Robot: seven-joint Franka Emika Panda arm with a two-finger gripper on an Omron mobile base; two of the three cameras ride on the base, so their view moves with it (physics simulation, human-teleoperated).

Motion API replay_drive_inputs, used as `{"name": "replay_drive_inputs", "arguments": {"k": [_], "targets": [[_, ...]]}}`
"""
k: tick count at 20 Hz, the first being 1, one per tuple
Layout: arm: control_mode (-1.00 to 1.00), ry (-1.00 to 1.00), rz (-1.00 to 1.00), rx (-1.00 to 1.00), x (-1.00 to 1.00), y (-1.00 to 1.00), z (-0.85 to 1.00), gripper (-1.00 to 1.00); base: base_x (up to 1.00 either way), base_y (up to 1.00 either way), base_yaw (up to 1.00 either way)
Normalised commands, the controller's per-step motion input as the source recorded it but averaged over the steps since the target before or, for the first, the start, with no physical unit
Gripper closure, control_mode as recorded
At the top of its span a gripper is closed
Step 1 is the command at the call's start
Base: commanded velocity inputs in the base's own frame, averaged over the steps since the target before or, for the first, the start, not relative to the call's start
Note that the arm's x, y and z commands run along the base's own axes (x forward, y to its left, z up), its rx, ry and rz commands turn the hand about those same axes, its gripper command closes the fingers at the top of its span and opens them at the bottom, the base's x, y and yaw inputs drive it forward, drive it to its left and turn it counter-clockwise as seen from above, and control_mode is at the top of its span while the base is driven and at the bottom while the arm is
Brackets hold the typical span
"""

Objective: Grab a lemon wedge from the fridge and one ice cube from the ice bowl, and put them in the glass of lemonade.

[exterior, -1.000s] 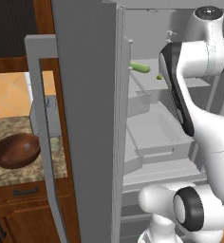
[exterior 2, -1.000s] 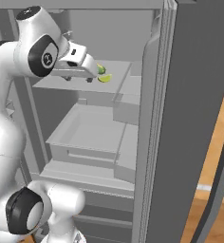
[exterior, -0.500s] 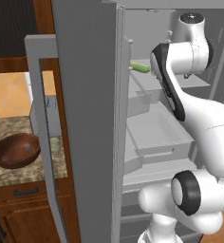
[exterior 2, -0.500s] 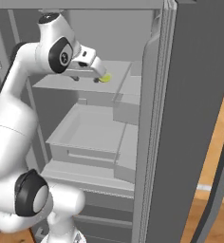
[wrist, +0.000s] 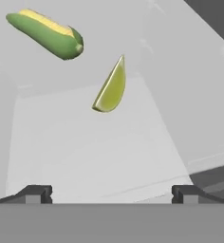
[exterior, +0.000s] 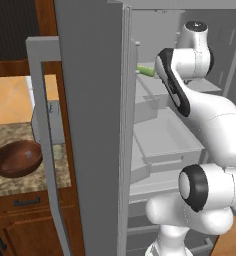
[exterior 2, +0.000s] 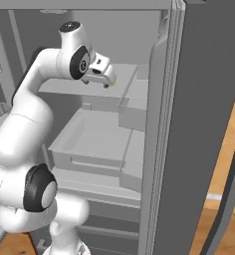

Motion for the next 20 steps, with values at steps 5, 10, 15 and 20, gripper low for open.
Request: {"name": "replay_drive_inputs", "arguments": {"k": [5, 10, 15, 20], "targets": [[-1.0, -0.01, -0.03, 0.04, 0.41, 0.0, -0.02, -1.0, 0.0, 0.0, 0.0], [-1.0, -0.01, -0.04, 0.01, 0.49, -0.01, -0.03, -1.0, 0.0, 0.0, 0.0], [-1.0, -0.02, -0.05, 0.03, 0.15, -0.21, -0.03, -1.0, 0.0, 0.0, 0.0], [-1.0, -0.03, -0.12, 0.07, 0.2, -0.29, -0.22, -1.0, 0.0, 0.0, 0.0]]}}
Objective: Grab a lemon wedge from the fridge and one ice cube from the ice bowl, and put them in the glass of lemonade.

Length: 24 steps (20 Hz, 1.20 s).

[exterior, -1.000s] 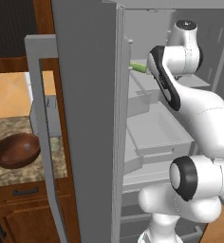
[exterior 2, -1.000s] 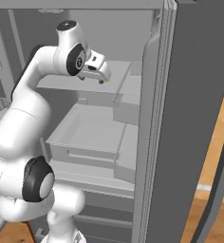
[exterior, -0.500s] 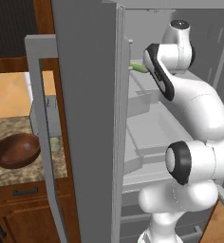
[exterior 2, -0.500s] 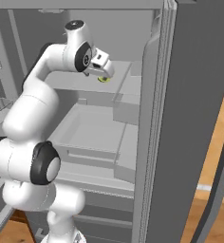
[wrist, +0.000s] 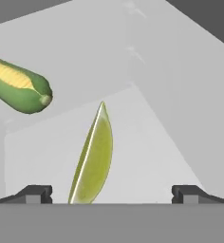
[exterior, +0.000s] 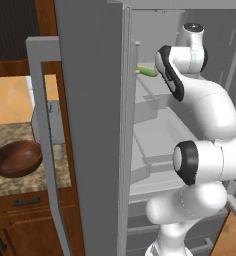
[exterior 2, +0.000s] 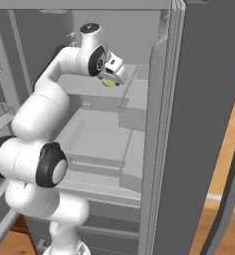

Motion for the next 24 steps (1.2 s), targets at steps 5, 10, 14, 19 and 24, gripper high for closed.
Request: {"name": "replay_drive_inputs", "arguments": {"k": [5, 10, 14, 19, 24], "targets": [[-1.0, 0.0, -0.18, 0.01, 0.3, -0.02, -0.23, -1.0, 0.0, 0.0, 0.0], [-1.0, 0.0, -0.14, 0.0, 0.35, 0.0, -0.03, -1.0, 0.0, 0.0, 0.0], [-1.0, 0.01, -0.06, 0.0, 0.09, 0.0, 0.0, -1.0, 0.0, 0.0, 0.0], [-1.0, 0.03, 0.0, 0.0, 0.19, 0.0, 0.0, -1.0, 0.0, 0.0, 0.0], [-1.0, 0.1, 0.0, 0.0, 0.04, 0.0, -0.02, -1.0, 0.0, 0.0, 0.0]]}}
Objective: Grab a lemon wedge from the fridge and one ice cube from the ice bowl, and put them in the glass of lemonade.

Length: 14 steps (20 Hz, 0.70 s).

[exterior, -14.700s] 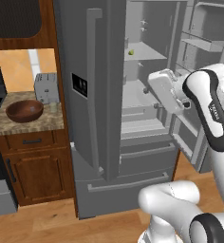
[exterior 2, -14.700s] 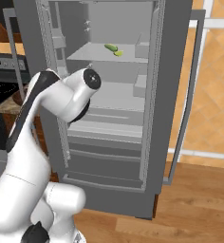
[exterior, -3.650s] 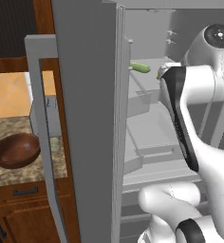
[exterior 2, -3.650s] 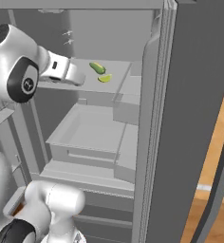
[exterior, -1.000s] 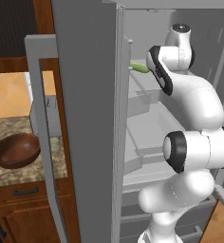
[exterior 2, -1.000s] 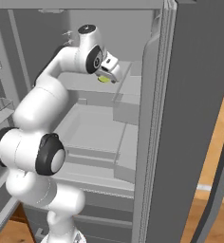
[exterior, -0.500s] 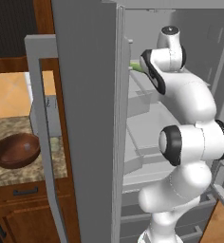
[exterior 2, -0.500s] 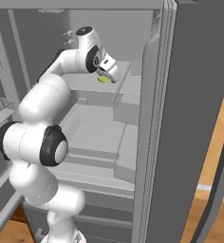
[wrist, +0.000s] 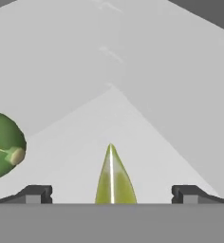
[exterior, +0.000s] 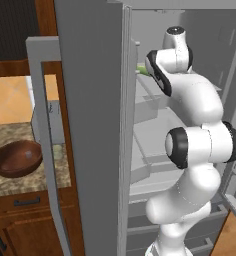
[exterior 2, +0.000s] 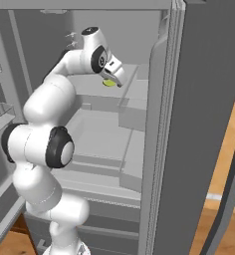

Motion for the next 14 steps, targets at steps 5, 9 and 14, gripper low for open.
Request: {"name": "replay_drive_inputs", "arguments": {"k": [5, 9, 14], "targets": [[-1.0, 0.09, 0.0, 0.0, 0.0, 0.0, -0.14, -1.0, 0.0, 0.0, 0.0], [-1.0, 0.06, 0.0, 0.0, 0.01, 0.0, -0.38, -1.0, 0.0, 0.0, 0.0], [-1.0, 0.04, 0.0, 0.0, -0.01, 0.0, -0.31, -1.0, 0.0, 0.0, 0.0]]}}
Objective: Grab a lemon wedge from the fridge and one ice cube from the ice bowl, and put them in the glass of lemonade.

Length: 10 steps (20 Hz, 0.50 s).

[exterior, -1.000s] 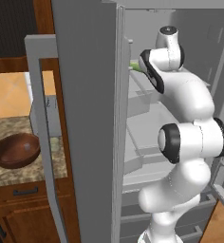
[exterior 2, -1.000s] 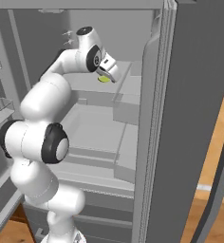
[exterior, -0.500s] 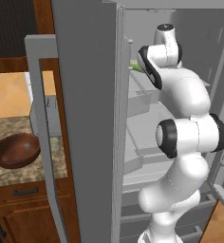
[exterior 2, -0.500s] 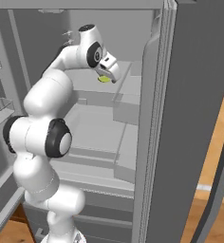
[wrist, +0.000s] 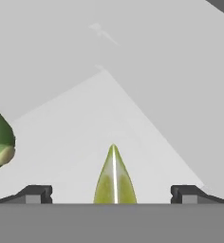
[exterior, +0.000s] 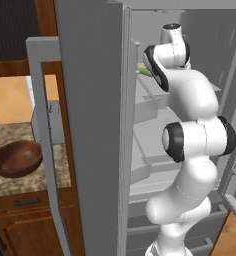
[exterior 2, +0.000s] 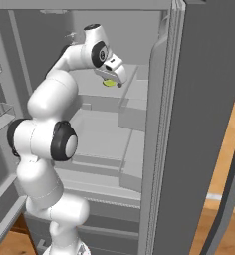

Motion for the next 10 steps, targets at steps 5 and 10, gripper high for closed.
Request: {"name": "replay_drive_inputs", "arguments": {"k": [5, 10], "targets": [[-1.0, 0.0, 0.0, 0.0, -0.02, 0.0, -0.27, -1.0, 0.0, 0.0, 0.0], [-1.0, 0.0, 0.0, 0.0, -0.02, 0.0, -0.19, -1.0, 0.0, 0.0, 0.0]]}}
